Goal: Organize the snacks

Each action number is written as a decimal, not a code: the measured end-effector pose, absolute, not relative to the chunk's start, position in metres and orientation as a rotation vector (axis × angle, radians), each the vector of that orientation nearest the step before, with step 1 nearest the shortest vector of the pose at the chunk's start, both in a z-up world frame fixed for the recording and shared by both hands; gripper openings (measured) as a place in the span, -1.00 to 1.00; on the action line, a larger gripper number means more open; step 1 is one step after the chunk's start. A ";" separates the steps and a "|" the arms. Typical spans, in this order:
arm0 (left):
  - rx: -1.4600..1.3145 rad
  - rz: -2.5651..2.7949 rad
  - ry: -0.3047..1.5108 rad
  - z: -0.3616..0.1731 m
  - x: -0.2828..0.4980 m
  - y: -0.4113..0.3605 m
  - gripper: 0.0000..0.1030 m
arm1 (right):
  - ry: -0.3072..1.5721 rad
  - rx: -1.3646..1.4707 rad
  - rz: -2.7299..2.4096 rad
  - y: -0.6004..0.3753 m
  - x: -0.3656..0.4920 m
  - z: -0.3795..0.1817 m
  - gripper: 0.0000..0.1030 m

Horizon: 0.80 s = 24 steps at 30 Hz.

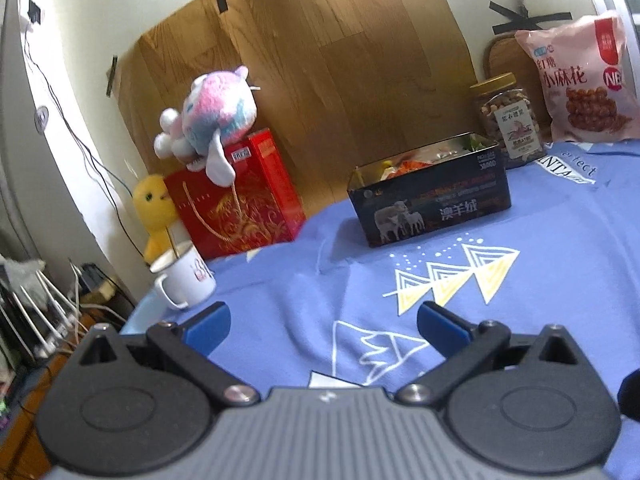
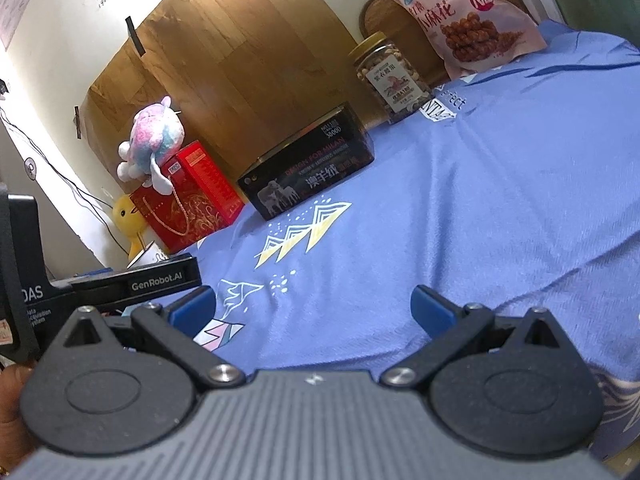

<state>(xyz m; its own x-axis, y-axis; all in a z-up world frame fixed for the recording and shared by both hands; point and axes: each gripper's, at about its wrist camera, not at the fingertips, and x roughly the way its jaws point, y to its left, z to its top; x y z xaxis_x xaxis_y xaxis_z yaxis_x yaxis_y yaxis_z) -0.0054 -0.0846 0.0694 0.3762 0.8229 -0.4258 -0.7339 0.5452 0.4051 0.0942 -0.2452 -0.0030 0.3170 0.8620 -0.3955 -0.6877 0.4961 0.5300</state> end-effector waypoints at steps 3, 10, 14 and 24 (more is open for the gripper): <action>0.152 1.004 0.657 0.067 -0.002 -0.082 1.00 | 0.713 0.293 1.031 -0.245 0.096 -0.006 1.00; 0.065 0.952 0.740 0.056 0.003 -0.074 1.00 | 0.704 0.302 1.010 -0.245 0.099 -0.007 1.00; 0.043 0.935 0.770 0.050 0.004 -0.073 1.00 | 0.713 0.297 1.007 -0.243 0.100 -0.009 1.00; 0.031 0.947 0.787 0.045 0.003 -0.063 1.00 | 0.732 0.275 1.009 -0.235 0.101 -0.011 1.00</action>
<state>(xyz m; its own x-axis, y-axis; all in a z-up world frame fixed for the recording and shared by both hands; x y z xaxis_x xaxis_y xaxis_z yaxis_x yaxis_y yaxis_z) 0.0027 -0.0634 0.0450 0.3328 0.7356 -0.5900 -0.7144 0.6051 0.3513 0.1014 -0.2352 -0.0114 0.3230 0.8441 -0.4279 -0.6687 0.5235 0.5279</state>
